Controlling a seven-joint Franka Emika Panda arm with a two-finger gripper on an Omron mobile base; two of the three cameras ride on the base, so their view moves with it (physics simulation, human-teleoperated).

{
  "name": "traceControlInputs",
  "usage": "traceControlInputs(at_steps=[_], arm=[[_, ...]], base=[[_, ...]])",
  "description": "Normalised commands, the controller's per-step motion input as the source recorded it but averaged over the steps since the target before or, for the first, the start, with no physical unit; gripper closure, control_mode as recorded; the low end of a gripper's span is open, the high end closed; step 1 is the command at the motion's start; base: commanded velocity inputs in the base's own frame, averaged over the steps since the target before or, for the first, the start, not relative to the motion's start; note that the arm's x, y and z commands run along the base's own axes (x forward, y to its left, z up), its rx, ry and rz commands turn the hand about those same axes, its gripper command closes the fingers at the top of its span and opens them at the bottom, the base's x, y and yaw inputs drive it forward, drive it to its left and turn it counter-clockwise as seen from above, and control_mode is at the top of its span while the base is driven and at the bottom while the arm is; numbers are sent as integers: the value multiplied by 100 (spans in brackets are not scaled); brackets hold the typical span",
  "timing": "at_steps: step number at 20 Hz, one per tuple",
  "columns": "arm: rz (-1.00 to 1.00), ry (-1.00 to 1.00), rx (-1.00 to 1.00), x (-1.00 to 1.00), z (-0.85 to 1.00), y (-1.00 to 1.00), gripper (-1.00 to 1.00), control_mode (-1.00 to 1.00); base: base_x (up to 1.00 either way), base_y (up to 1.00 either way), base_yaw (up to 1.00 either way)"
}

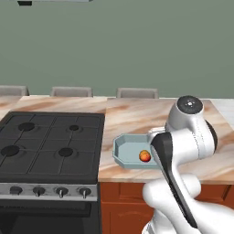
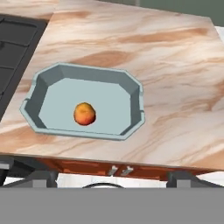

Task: Pick the banana and peach from the fridge and place them inside the tupperware on the counter.

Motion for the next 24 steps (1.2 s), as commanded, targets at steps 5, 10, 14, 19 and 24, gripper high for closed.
traceControlInputs(at_steps=[5,10,14,19,24], arm=[[3,-1,-2,-44,-9,0,-100,-100],[0,0,0,-34,-12,0,-100,-100],[0,0,0,0,0,0,-100,100],[0,0,0,0,0,0,-100,100],[0,0,0,0,0,0,-100,100]], base=[[0,0,0],[0,0,0],[-23,5,0],[-53,1,-30],[-61,0,-98]])
